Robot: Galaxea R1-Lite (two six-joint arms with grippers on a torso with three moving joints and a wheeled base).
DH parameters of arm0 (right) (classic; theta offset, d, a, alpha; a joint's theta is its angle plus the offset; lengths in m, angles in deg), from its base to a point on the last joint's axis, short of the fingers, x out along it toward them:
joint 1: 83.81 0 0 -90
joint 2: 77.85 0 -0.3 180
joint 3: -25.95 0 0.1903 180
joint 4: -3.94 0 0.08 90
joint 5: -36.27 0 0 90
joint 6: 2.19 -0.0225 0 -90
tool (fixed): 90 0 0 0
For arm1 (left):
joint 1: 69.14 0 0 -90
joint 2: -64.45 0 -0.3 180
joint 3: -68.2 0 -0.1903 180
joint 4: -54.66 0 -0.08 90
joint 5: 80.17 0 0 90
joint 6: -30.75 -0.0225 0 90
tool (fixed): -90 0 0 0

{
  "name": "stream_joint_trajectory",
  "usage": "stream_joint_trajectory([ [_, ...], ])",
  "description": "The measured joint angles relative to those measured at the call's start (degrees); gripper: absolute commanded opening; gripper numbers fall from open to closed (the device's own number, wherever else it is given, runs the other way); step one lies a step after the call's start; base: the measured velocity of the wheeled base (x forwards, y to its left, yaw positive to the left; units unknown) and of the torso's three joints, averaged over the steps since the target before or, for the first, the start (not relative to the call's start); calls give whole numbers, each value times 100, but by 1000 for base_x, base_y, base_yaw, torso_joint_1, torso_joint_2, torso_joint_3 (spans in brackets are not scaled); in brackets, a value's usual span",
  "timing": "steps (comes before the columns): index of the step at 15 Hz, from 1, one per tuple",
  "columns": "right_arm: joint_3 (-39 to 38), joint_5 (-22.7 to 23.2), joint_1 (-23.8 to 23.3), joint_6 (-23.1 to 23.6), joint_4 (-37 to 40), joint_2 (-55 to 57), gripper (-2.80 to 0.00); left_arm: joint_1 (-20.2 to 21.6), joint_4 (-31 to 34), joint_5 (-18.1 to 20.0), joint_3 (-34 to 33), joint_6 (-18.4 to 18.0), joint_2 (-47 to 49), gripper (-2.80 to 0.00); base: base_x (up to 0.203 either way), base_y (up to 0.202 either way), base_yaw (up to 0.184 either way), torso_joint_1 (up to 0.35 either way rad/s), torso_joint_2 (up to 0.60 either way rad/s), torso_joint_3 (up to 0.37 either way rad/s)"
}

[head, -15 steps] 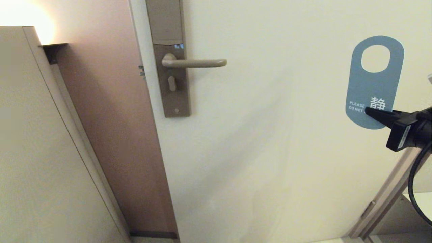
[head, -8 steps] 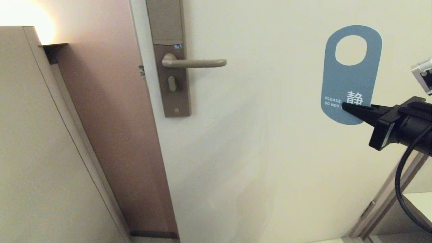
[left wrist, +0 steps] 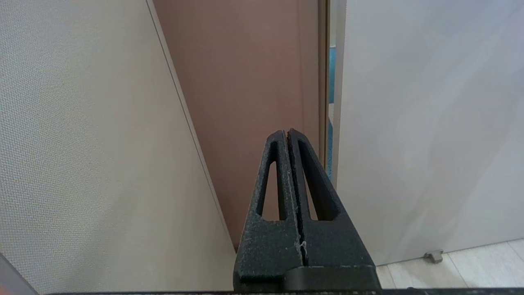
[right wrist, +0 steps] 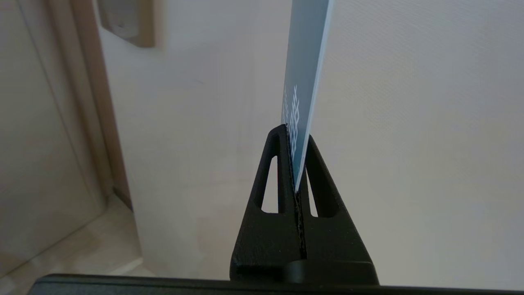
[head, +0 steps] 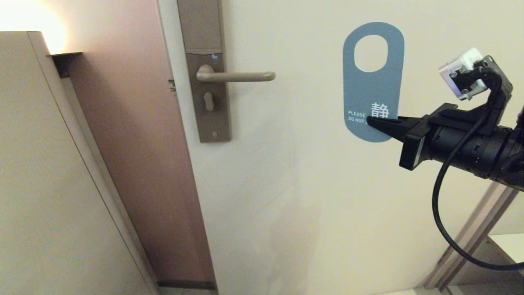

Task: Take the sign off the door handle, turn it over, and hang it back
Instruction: Hang the sign back with the other side facing out

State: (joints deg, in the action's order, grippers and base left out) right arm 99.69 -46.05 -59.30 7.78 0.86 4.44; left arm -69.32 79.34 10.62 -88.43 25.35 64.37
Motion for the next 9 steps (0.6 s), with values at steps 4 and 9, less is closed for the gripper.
stream_joint_trajectory([
  [4,454,0,111,6,0,412,-280,0,0,0,0,-2,0,-280,0,0,0,0,0,0],
  [9,955,-7,261,121,-2,889,-280,0,0,-2,0,-4,0,-280,0,0,0,0,0,0],
])
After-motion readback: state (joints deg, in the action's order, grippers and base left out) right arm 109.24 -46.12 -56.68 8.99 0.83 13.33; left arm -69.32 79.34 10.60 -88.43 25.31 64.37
